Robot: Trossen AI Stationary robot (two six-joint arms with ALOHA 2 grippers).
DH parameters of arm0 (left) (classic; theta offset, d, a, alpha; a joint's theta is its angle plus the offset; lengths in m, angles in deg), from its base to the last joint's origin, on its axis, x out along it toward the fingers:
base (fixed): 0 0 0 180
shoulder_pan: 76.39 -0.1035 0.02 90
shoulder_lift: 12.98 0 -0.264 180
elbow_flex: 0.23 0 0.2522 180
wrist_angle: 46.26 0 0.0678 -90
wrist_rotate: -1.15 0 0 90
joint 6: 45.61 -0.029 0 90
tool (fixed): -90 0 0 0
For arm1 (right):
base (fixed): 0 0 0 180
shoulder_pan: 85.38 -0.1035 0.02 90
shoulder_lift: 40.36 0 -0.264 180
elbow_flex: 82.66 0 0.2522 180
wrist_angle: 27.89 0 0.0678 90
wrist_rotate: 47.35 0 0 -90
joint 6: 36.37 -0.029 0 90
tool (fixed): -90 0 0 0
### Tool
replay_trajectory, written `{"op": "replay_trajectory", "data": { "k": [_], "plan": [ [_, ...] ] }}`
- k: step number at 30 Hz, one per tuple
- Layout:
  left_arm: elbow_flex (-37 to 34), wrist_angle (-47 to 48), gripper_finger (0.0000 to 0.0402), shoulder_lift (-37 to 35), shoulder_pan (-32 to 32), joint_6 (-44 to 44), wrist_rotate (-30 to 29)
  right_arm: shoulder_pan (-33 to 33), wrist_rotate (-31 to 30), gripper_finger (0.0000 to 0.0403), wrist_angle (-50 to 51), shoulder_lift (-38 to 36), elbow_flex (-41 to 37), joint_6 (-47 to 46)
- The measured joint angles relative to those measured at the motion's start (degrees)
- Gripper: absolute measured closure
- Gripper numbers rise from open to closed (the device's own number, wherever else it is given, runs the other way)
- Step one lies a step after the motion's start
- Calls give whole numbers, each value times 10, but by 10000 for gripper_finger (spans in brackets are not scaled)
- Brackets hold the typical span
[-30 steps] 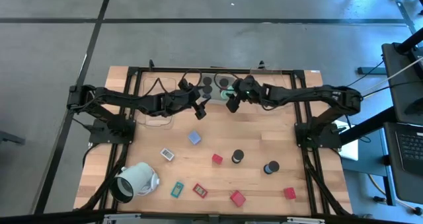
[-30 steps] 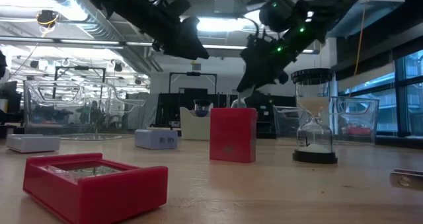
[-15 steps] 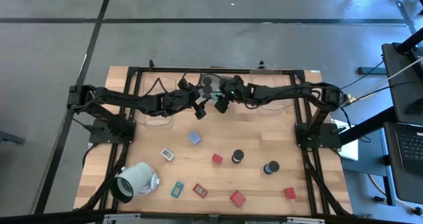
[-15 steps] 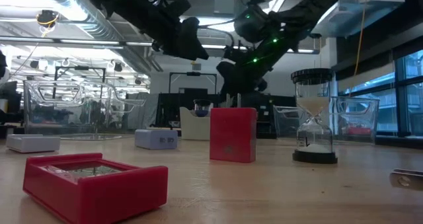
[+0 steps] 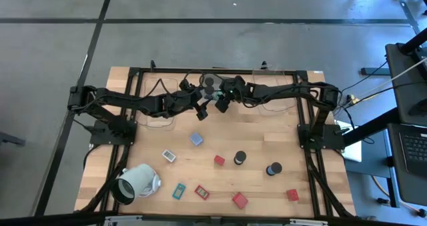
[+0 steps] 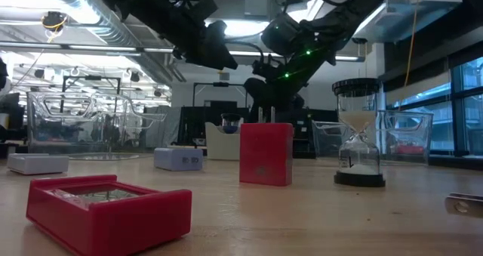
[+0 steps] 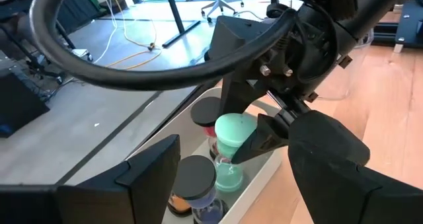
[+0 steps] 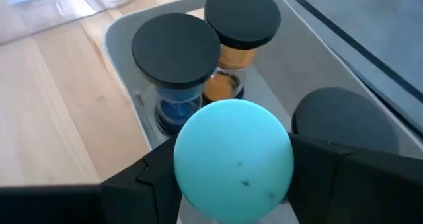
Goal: Pick & Place Office items
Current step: Put the blue and green hourglass timer into the gray bin
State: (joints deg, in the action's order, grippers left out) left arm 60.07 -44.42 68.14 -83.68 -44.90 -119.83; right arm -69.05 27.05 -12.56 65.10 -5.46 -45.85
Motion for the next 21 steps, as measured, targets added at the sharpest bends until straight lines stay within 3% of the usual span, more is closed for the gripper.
{"op": "replay_trajectory", "data": {
  "k": [21],
  "plan": [
    [0, 2, 123, 0, 0, 0, -10, 1, 0, 188, 1, 11, 0, -7]
  ]
}}
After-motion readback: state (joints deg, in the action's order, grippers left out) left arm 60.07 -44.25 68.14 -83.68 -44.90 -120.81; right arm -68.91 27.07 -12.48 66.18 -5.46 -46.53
